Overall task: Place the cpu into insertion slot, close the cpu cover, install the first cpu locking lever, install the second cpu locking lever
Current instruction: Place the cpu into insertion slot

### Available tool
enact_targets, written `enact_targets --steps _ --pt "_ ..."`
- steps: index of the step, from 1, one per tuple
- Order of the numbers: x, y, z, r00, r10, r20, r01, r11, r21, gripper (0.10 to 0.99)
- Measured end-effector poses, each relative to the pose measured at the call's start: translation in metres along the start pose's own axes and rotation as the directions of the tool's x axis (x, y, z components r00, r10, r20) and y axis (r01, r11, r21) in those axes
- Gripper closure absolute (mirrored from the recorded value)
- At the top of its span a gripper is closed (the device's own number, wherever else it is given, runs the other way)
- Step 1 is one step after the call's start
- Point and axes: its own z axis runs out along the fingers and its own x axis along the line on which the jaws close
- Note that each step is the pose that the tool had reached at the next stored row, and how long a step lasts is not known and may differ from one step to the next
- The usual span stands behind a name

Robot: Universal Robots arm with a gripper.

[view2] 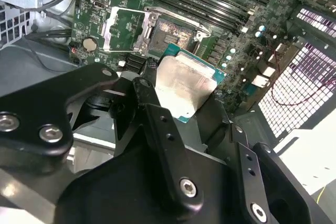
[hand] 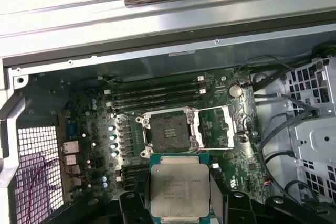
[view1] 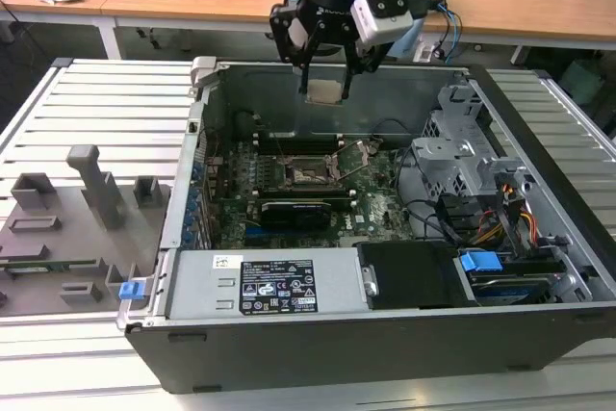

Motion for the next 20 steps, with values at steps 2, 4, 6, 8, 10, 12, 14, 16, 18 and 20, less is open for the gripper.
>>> enact_targets --steps 2,4,6,8,10,12,14,16,18,20 --pt "0.0 0.0 0.0001 0.9997 0.023 0.0021 -0.023 0.9997 0.0 0.545" --pt "0.0 0.0 0.0001 0.9993 0.036 0.0033 -0.036 0.9993 -0.001 0.545" --pt "0.0 0.0 0.0001 0.9982 0.06 0.0053 -0.06 0.9982 -0.001 0.545" --pt "0.0 0.0 0.0002 0.9969 0.078 0.007 -0.078 0.9969 -0.002 0.545" --pt "0.0 0.0 0.0002 0.996 0.089 0.008 -0.089 0.996 -0.002 0.545" --pt "0.0 0.0 0.0002 0.9935 0.113 0.01 -0.113 0.9936 -0.003 0.545" --pt "0.0 0.0 0.0003 0.9895 0.144 0.0127 -0.144 0.9895 -0.004 0.545" --pt "0.0 0.0 0.0004 0.986 0.166 0.0146 -0.166 0.9861 -0.004 0.545" --pt "0.0 -0.0001 0.0005 0.9817 0.19 0.0166 -0.189 0.9819 -0.005 0.545" --pt "0.0 -0.0001 0.0006 0.979 0.203 0.0178 -0.203 0.9792 -0.006 0.545"
